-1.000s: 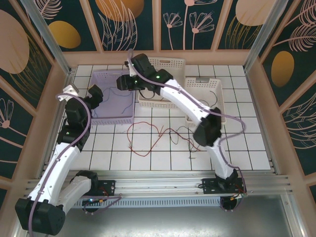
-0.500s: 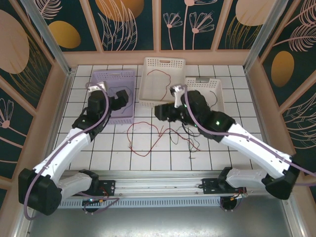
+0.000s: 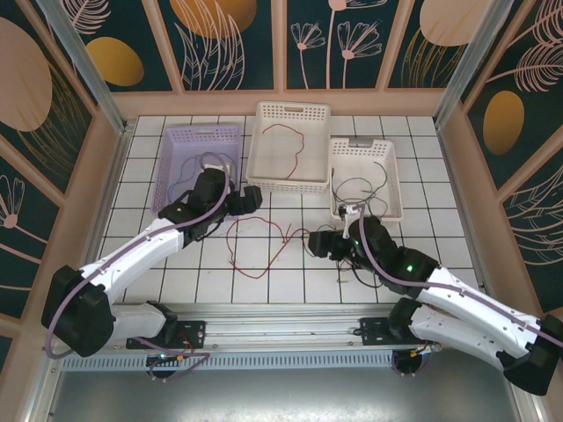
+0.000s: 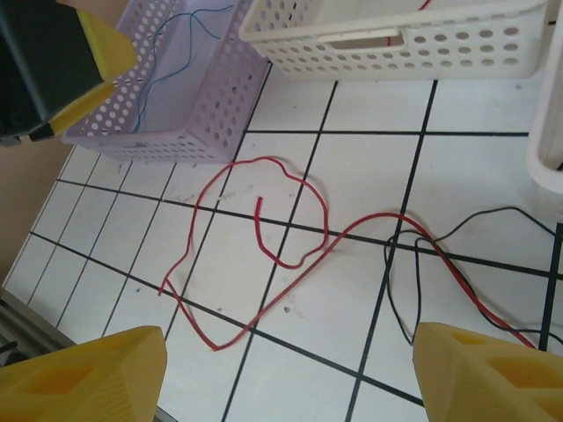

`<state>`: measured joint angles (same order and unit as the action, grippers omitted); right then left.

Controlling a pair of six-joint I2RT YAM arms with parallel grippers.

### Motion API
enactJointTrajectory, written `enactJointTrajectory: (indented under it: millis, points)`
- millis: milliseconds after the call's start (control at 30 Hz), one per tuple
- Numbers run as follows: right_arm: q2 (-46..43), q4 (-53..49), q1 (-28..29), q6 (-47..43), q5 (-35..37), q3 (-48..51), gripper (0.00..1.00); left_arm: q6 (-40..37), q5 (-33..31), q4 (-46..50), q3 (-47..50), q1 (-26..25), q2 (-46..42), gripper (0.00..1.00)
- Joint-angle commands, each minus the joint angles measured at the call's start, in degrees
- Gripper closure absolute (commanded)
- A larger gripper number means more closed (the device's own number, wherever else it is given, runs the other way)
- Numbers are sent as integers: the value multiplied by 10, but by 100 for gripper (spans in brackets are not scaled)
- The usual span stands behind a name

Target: Untangle the cables

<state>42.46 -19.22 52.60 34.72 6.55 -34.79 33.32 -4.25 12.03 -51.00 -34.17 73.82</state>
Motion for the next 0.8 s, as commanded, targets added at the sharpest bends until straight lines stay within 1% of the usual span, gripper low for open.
enactJointTrajectory:
  millis: [0,133,267,333,433,567,767]
  points:
    - [-24,57,2,25,-1,36,25,7,9,23,2,-33,16,1]
    - [-30,74,2,32,-1,68,24,17,-4,21,2,-78,32,2]
    - [-40,80,2,32,11,80,24,20,-45,31,-8,-138,56,1]
    - [-55,81,2,32,18,86,24,26,-55,31,-11,-163,72,2]
    - [-83,81,3,32,23,97,24,43,-48,15,1,-178,81,2]
    - [-121,71,1,36,27,112,24,51,-61,0,12,-193,90,1]
    - [-154,67,2,45,24,131,24,53,-76,-22,1,-213,152,2]
